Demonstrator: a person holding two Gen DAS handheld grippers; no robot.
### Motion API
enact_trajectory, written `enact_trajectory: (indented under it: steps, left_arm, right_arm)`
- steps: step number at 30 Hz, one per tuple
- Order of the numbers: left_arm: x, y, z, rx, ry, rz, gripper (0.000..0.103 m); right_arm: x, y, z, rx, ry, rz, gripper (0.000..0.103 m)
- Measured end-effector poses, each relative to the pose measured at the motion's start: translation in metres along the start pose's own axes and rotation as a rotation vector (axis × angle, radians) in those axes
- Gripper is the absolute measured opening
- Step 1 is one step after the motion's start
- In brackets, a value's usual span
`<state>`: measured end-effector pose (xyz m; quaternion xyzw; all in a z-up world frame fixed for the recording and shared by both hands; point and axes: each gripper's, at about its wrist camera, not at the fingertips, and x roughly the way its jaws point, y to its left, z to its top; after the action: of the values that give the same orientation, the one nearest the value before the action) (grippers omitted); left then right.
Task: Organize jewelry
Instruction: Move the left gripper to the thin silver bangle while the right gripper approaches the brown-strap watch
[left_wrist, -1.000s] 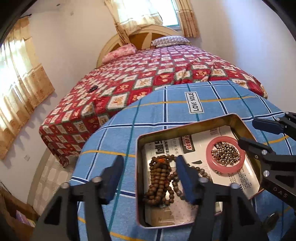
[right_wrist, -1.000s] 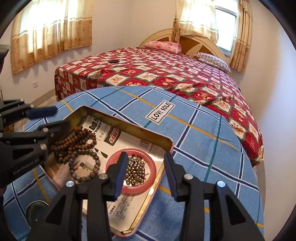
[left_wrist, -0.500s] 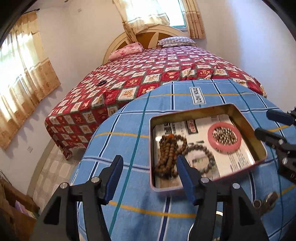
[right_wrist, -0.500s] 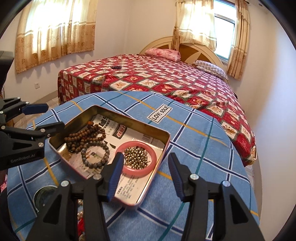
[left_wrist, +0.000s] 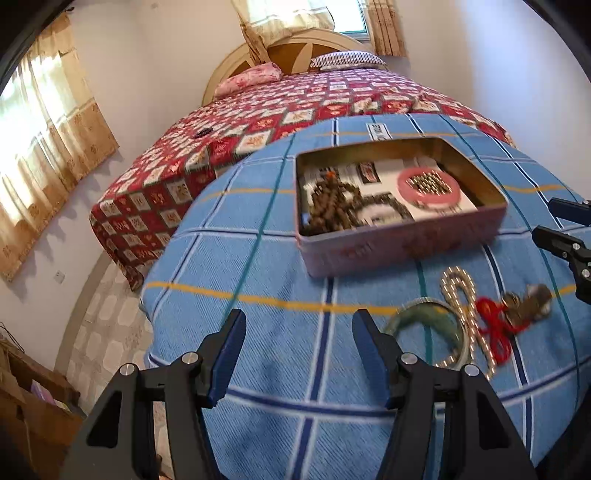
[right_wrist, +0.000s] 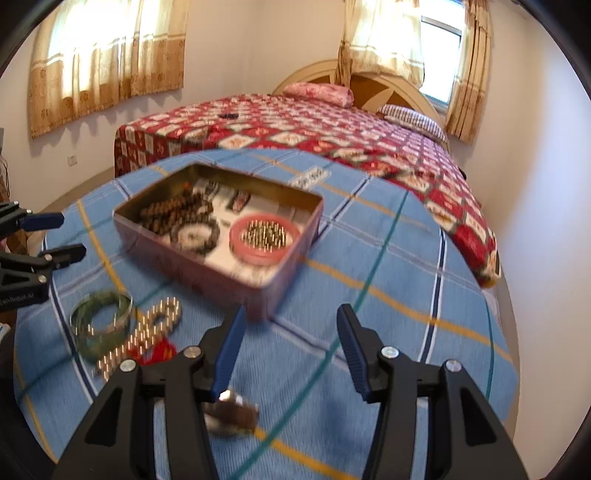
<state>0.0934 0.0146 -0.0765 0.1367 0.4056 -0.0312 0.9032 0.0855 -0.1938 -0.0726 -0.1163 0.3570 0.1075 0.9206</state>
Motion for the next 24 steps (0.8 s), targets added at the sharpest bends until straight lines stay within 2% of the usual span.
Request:
enact_trajectory:
  steps: [4, 16, 20, 24]
  left_arm:
    - [-0.006, -0.009, -0.006, 0.006, -0.003, -0.023, 0.061]
    - [0.006, -0.020, -0.020, 0.022, 0.036, -0.009, 0.061]
    - [0.014, -0.019, -0.023, 0.021, 0.050, -0.003, 0.061]
    - [0.019, -0.016, -0.023, 0.012, 0.051, 0.007, 0.061]
  right_arm:
    - [-0.006, 0.002, -0.015, -0.010, 0.026, 0.034, 0.054]
    - [-0.003, 0.018, -0.034, -0.075, 0.072, 0.157, 0.059]
    - [0.004, 0.020, -0.038, -0.081, 0.086, 0.141, 0.059]
    - [0.010, 0.012, -0.035, -0.012, 0.095, 0.145, 0.058]
